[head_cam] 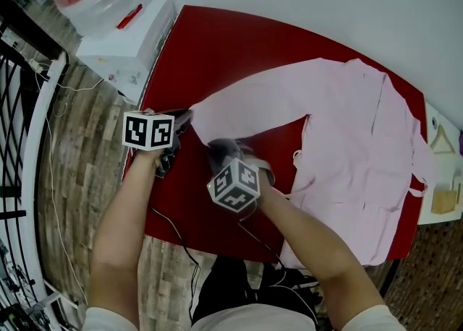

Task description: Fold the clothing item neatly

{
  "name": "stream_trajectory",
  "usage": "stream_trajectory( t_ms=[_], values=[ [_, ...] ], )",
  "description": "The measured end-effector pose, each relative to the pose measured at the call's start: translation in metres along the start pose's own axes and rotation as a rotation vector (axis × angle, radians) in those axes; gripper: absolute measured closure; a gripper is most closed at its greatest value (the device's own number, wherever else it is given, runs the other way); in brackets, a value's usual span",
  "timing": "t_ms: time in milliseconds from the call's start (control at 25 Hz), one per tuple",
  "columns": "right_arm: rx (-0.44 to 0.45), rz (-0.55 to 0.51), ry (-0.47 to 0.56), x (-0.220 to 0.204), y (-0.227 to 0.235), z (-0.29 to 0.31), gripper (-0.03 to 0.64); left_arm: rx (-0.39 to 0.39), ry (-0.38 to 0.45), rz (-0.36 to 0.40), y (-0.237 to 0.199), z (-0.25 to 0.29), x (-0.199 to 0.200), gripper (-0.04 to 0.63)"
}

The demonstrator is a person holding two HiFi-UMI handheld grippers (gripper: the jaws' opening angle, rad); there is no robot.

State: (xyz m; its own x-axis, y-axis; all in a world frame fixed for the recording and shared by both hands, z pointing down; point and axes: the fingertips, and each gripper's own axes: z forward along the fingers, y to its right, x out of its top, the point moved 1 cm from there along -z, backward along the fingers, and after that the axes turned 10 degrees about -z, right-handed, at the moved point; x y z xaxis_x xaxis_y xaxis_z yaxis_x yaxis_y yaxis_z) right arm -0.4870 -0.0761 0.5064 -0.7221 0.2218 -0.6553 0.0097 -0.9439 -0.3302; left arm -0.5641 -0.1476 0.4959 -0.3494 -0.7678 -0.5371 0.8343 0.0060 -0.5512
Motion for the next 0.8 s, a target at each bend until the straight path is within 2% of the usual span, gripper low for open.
stream_trajectory(
  t_ms=[320, 520, 800],
  values=[
    [-0.114, 0.212, 0.141, 0.032, 0.041, -0.045, 0.581, -0.098, 0.193, 0.069, 0.057, -0.026, 0.055, 0.574],
    [-0.181, 0.338, 0.261, 0.048, 0.083, -0.094, 0.581, -0.139, 0.310, 0.140, 0.115, -0.036, 0.098, 0.574],
    [-0.252, 0.478, 0.374, 0.035, 0.127, -0.170, 0.581, -0.204, 0.339, 0.284, 0.223, -0.026, 0.132, 0.574]
  ],
)
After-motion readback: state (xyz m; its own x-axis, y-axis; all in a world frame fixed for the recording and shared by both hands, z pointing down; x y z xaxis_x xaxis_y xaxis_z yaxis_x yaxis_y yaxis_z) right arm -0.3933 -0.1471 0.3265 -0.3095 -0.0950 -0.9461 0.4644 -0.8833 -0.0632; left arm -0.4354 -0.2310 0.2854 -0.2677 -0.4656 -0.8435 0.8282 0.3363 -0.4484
